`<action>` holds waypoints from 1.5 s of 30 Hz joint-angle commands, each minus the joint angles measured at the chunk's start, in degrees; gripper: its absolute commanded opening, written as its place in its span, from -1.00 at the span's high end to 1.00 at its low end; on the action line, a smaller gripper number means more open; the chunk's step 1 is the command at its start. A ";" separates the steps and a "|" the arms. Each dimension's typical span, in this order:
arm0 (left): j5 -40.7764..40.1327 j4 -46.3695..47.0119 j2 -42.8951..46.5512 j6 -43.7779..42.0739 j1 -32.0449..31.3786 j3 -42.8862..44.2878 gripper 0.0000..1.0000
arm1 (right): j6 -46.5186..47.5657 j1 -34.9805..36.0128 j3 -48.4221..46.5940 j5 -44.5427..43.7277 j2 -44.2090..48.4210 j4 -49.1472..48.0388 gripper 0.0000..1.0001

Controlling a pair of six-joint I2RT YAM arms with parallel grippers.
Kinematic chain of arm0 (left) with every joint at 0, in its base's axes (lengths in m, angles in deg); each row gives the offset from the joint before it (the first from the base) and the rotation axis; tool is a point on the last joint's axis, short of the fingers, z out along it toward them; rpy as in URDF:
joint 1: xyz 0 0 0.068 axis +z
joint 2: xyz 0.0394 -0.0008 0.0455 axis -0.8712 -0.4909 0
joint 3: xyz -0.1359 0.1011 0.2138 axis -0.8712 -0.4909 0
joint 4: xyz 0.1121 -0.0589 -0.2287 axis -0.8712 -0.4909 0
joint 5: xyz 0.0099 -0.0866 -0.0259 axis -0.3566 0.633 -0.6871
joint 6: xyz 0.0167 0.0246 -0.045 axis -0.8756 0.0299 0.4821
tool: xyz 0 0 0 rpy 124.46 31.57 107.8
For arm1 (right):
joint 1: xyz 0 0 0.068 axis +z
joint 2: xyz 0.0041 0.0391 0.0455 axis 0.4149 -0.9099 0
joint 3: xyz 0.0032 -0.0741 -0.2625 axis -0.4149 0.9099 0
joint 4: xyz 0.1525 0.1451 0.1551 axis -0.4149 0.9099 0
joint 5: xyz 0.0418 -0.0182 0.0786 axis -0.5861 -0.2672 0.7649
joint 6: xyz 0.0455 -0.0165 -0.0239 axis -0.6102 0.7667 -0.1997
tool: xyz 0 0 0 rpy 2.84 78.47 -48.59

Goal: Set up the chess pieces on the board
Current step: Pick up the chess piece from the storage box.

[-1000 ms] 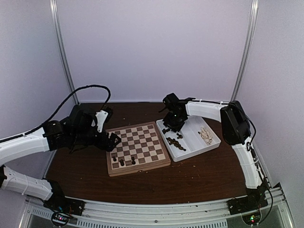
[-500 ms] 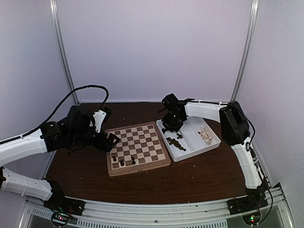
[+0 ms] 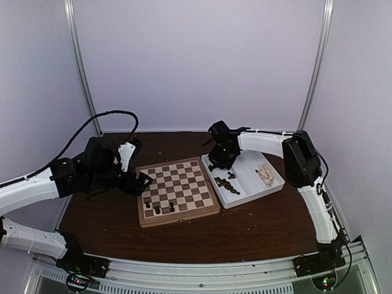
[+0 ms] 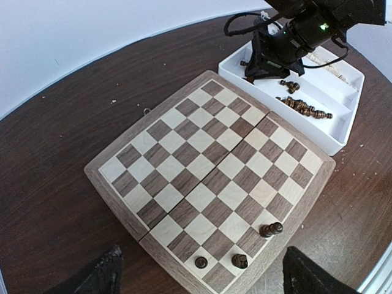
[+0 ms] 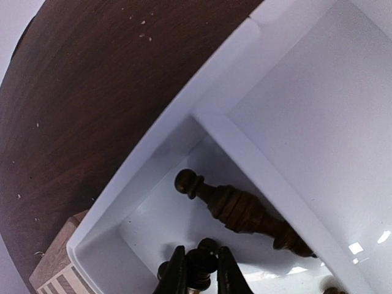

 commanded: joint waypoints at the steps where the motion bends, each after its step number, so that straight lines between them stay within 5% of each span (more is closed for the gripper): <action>1: -0.66 0.96 1.00 -1.23 0.32 -0.51 -0.81 | 7.44 0.07 4.05 -3.45 3.92 2.79 0.76; 17: -0.15 1.89 1.14 -0.72 0.32 -1.15 -0.82 | 27.16 -0.85 13.44 -2.28 14.24 4.65 0.58; 45: -0.15 2.12 1.60 -0.69 0.32 -1.49 -0.82 | 13.46 -1.18 8.60 -3.87 5.62 8.60 0.52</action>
